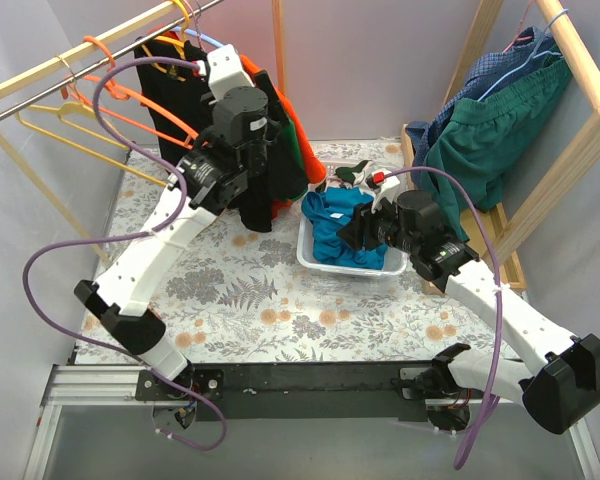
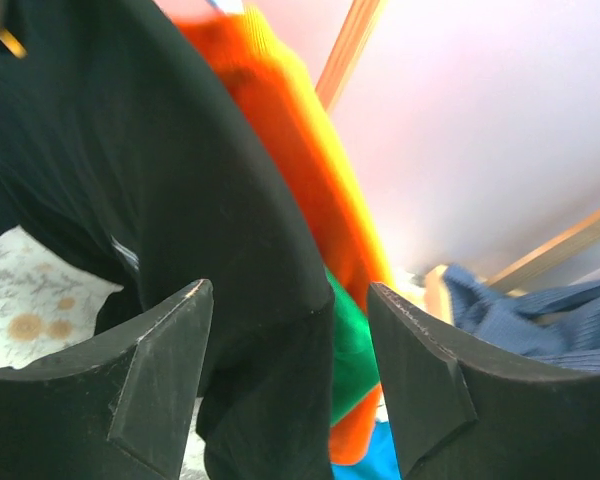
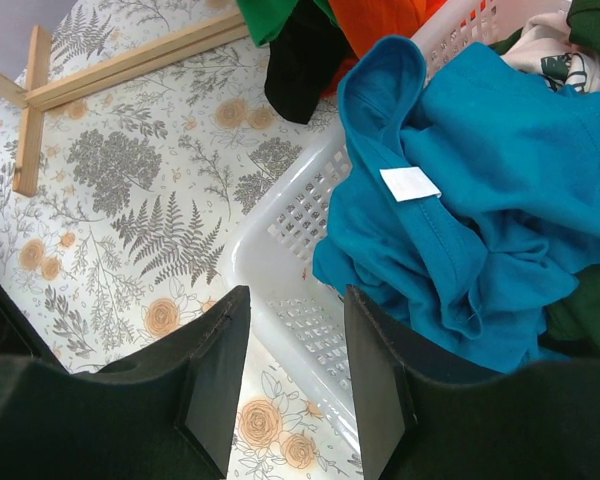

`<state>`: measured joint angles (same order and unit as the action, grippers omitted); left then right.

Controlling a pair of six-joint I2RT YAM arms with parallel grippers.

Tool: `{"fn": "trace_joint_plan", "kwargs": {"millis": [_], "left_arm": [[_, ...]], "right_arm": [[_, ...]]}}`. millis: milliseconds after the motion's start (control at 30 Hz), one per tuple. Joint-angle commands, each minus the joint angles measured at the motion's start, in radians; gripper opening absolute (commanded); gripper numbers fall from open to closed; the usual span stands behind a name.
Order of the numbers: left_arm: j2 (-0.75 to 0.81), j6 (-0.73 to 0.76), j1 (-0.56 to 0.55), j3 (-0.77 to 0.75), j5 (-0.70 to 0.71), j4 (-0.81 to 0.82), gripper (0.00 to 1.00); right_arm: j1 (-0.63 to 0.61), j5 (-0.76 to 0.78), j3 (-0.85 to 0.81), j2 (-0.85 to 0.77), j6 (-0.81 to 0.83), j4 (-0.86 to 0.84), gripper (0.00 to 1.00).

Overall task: Remove the t-shirt from the hanger
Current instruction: Pick up the hanger from the clothesline.

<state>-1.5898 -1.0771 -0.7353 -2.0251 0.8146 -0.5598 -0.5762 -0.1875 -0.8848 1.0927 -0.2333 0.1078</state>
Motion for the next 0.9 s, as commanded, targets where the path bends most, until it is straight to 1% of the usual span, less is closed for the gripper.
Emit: {"fn": "trace_joint_plan", "kwargs": {"millis": [0, 167, 233, 267, 333, 367, 400, 467, 500, 567, 600, 700, 733, 767, 867], "left_arm": [[-0.019, 0.003, -0.001, -0.024, 0.050, -0.014, 0.63], [-0.042, 0.022, -0.001, -0.018, 0.110, -0.012, 0.64], [-0.039, 0.034, -0.001, -0.006, 0.141, -0.009, 0.63], [-0.038, 0.040, -0.001, -0.001, 0.150, -0.009, 0.57], [-0.021, 0.046, -0.001, 0.018, 0.172, -0.005, 0.51], [-0.015, 0.048, -0.001, 0.025, 0.176, -0.005, 0.42], [0.003, 0.049, -0.001, 0.035, 0.179, 0.004, 0.39], [0.022, 0.051, -0.001, 0.061, 0.184, 0.012, 0.35], [0.033, 0.054, -0.001, 0.071, 0.185, 0.015, 0.31], [0.054, 0.060, -0.001, 0.094, 0.193, 0.020, 0.27], [0.062, 0.059, -0.001, 0.100, 0.195, 0.020, 0.23], [0.093, 0.054, -0.001, 0.124, 0.201, 0.020, 0.23], [0.102, 0.054, -0.001, 0.129, 0.199, 0.023, 0.33], [0.114, 0.057, -0.001, 0.132, 0.198, 0.027, 0.38], [0.140, 0.075, -0.001, 0.135, 0.201, 0.046, 0.42]], "right_arm": [[-0.002, 0.014, 0.004, -0.020, 0.000, -0.022, 0.50], [-0.001, 0.017, 0.006, -0.020, 0.003, -0.019, 0.50], [-0.002, 0.020, 0.007, -0.022, 0.003, -0.019, 0.50], [-0.001, 0.020, 0.006, -0.022, 0.003, -0.020, 0.50], [-0.001, 0.017, 0.009, -0.016, 0.003, -0.022, 0.50], [-0.001, 0.016, 0.009, -0.014, 0.000, -0.022, 0.50], [-0.002, 0.014, 0.009, -0.013, 0.000, -0.025, 0.50], [-0.002, 0.008, 0.007, -0.008, -0.003, -0.025, 0.50], [-0.001, 0.008, 0.007, -0.005, -0.008, -0.026, 0.50], [-0.002, 0.005, 0.006, -0.002, -0.008, -0.028, 0.49], [-0.002, 0.005, 0.006, -0.001, -0.011, -0.028, 0.50], [-0.001, -0.001, 0.007, 0.003, -0.015, -0.028, 0.50], [-0.002, -0.003, 0.006, 0.004, -0.017, -0.028, 0.49], [-0.002, -0.004, 0.007, 0.006, -0.017, -0.028, 0.49], [-0.001, -0.006, 0.007, 0.012, -0.020, -0.026, 0.49]]}}
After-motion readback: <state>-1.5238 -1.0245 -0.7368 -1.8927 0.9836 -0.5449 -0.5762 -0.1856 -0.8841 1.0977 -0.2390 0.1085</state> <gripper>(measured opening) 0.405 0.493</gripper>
